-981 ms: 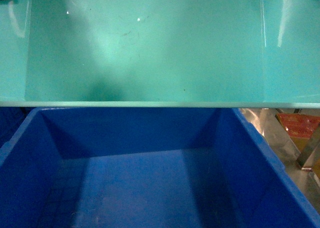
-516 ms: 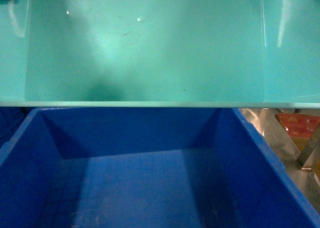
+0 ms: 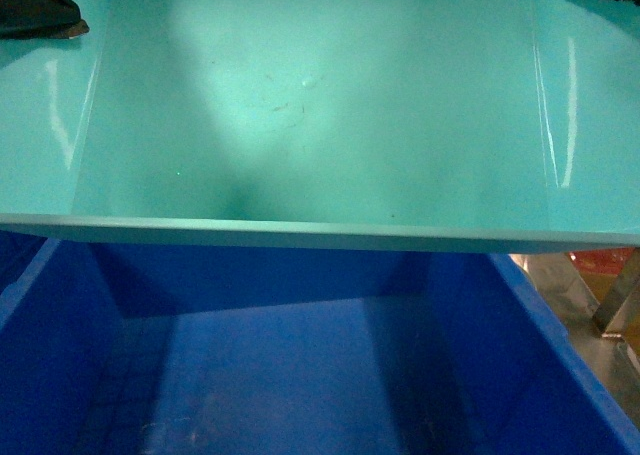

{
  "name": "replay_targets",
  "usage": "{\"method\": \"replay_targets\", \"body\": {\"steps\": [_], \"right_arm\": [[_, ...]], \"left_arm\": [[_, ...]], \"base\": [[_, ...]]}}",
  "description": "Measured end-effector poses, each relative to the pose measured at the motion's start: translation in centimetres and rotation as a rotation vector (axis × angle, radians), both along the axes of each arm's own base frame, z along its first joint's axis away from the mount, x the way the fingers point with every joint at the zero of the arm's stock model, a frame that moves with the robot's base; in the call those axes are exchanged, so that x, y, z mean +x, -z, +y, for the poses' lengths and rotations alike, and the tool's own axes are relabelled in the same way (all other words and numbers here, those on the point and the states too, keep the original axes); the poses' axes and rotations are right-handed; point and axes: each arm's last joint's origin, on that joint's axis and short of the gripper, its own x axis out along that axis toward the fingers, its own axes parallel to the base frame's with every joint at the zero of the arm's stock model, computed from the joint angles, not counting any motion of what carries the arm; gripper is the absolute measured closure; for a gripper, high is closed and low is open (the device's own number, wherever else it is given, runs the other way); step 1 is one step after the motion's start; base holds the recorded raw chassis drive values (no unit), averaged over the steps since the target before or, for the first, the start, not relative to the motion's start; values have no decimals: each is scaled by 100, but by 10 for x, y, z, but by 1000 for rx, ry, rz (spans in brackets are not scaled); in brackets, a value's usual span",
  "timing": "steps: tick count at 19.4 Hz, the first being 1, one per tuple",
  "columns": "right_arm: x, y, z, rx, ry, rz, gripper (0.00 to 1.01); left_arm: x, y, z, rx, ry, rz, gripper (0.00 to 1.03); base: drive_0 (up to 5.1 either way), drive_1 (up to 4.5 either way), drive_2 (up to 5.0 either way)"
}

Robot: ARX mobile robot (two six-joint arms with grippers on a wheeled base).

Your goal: Stack blue boxes stably on right

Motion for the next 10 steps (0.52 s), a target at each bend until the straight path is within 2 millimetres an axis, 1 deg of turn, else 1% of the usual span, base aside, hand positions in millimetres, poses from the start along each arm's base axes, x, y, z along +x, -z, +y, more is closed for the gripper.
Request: {"method": "replay_targets", "body": {"steps": [3,5,7,10], "right_arm": [[20,5,2,22,-70,39,99],[36,14,2,39,-102,89,99],[40,13,1,56,-107,108,99],[40,12,2,54,-103,105,99]], "left_arm": [[1,2,0,13,-24,58,97],[1,5,0,24,-46,85,97],[0,6,-2,33,-48,99,97],[4,15,-4,38,-36,145,97]], "base": [[0,0,0],[0,0,0],[0,0,0],[0,0,0]]}}
